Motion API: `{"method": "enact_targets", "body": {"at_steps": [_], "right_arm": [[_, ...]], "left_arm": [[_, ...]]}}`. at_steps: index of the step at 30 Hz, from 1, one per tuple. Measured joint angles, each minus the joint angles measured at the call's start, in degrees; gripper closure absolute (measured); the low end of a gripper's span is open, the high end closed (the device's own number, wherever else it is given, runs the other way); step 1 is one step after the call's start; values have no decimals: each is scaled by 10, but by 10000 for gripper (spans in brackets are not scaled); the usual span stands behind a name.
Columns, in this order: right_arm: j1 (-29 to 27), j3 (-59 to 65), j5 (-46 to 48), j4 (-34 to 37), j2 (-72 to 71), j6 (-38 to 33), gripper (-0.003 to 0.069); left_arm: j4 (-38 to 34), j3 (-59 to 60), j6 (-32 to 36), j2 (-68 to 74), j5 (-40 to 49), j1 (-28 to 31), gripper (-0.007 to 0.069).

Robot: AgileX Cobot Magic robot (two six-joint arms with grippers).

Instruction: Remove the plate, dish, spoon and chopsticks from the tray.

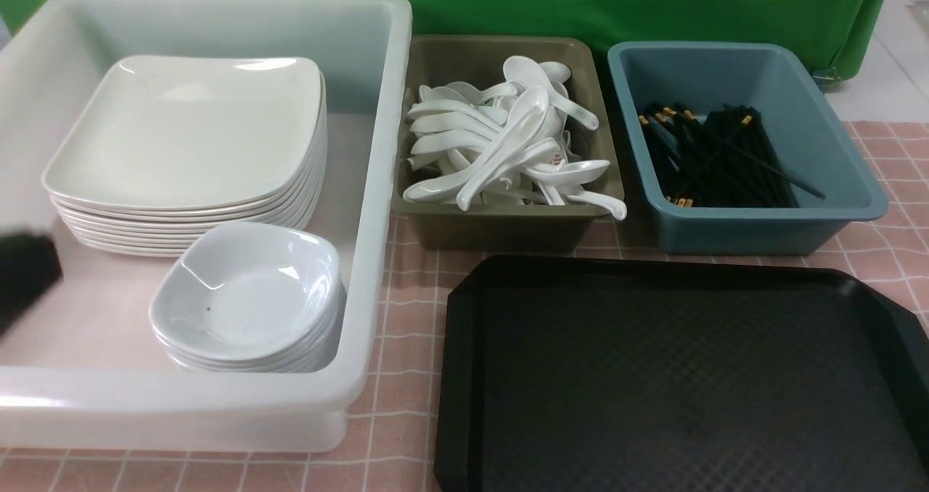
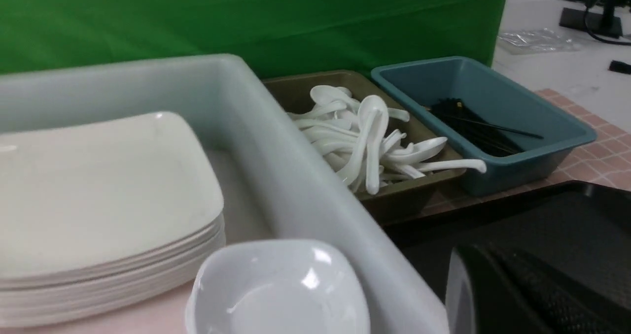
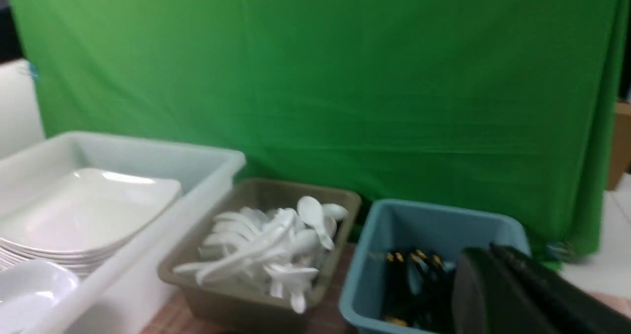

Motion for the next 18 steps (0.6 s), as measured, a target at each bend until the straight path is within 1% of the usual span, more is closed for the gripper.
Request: {"method": "enact_targets", "body": {"at_steps": [1,3,4,5,6,9,18], "right_arm": [[0,48,-38,0,-31,3,629],[0,107,-94,0,-68,4,629],[0,118,-99,0,-74,4,629],[0,152,-135,0,-98,4,629],[0,167,-149,0,-107,4,629],[0,185,-162,0,-118,5,620],[0,189,-174,0,-118,5,565]], "left_arm": [[0,37,-7,-31,-24,0,620],[0,84,-11,-65,-57,0,620],[0,94,-11,-71,-60,0,620],[0,126,-11,-92,-91,-1,620],[0,142,-11,-101,-105,-1,620],[0,166,-11,-113,-126,-1,620],[8,173,-8,-114,-134,-1,620]]}}
